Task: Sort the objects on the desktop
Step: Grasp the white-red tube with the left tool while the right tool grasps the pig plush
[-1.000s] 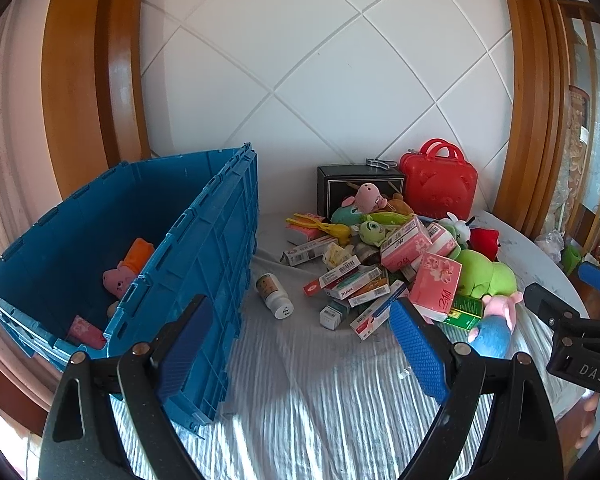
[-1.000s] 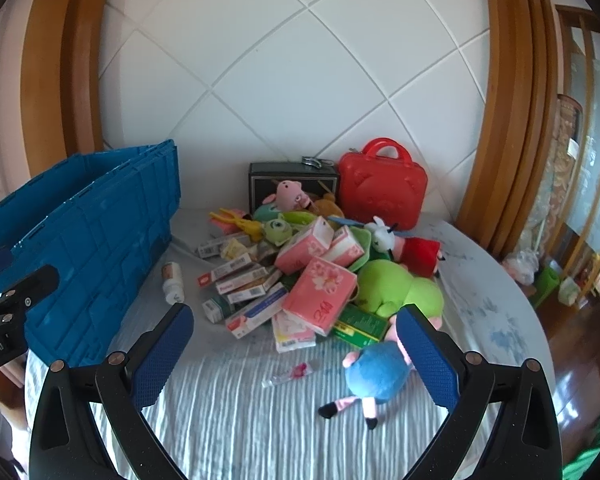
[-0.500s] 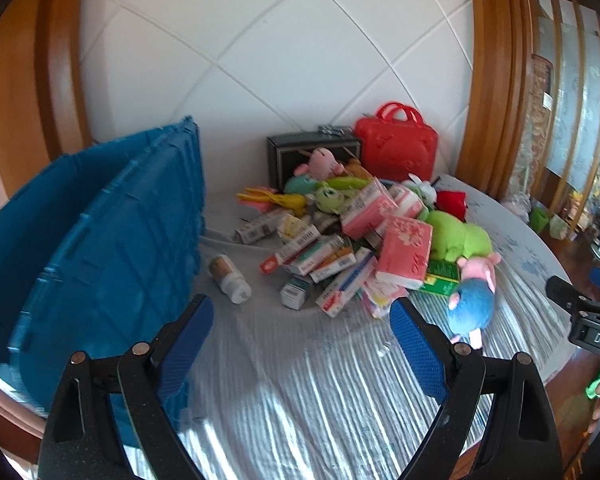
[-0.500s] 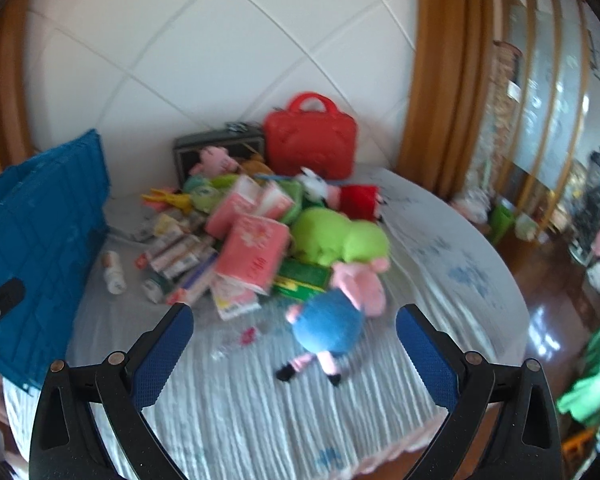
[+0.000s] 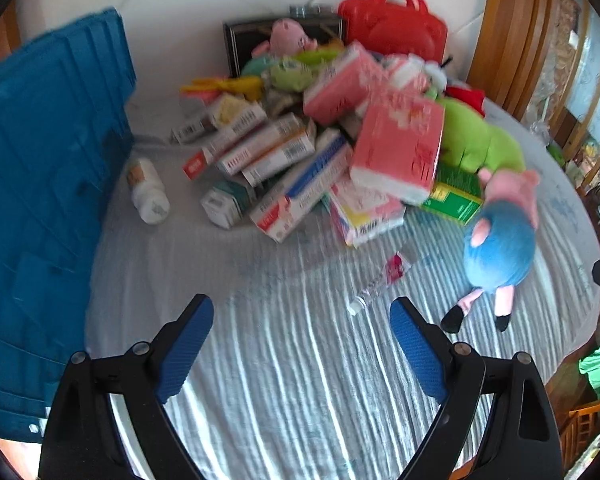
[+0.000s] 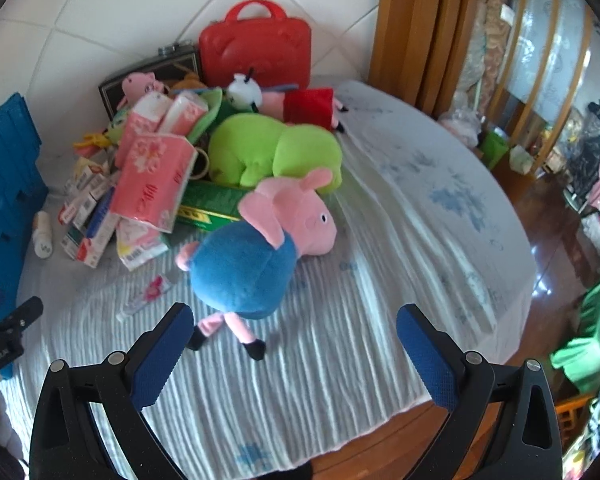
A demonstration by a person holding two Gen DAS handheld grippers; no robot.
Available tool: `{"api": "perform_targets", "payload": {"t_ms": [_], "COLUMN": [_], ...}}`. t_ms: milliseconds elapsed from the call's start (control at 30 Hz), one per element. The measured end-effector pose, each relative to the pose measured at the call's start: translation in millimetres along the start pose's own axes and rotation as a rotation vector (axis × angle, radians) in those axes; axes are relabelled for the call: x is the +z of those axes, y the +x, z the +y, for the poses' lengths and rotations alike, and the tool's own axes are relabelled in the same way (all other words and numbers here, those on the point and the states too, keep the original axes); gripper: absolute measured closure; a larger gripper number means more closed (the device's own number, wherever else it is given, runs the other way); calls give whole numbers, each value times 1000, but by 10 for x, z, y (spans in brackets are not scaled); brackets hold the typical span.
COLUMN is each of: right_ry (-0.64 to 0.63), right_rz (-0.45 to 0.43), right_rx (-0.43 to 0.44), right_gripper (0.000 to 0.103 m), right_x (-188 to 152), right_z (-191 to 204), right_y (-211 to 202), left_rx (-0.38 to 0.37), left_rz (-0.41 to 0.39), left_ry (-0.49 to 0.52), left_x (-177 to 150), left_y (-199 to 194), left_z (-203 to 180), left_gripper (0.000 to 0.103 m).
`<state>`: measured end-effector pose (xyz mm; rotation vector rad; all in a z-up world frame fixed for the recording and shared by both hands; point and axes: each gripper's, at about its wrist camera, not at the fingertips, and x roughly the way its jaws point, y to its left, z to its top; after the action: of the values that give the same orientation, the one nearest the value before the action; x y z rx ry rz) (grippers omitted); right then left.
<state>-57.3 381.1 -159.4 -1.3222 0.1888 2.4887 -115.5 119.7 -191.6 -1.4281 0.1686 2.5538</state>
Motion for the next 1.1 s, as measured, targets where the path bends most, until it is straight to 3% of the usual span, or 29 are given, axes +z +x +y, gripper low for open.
{"api": "perform_targets", "payload": {"t_ms": [133, 367, 467, 567, 633, 867, 1000, 1100], "right_ry": [-5, -4, -11, -19, -10, 74, 131, 162], "right_rz": [60, 107, 114, 120, 123, 116, 179, 238], "right_rx": [23, 50, 70, 90, 114, 199, 282, 337], "right_gripper": [0, 0, 0, 0, 0, 0, 0, 0], "right_x": [32, 97, 129, 155, 181, 443, 563, 584], "right_z": [-123, -303, -306, -268, -250, -221, -185, -145], "right_y": [355, 716, 808, 882, 927, 1082, 1316, 1529], "left_rx": [38, 33, 10, -37, -63, -59, -53, -60], "left_rz": [33, 100, 137, 124, 119, 102, 37, 38], "left_ry": [63, 102, 106, 66, 42, 8, -17, -35], "left_x": [-23, -25, -42, -20, 0, 90, 182, 260], "left_y": [407, 1028, 1189, 1178, 1155, 1063, 802, 790], "left_z": [-232, -489, -527, -465, -417, -337, -251, -129], "left_gripper": [12, 13, 31, 49, 79, 80, 87, 87]}}
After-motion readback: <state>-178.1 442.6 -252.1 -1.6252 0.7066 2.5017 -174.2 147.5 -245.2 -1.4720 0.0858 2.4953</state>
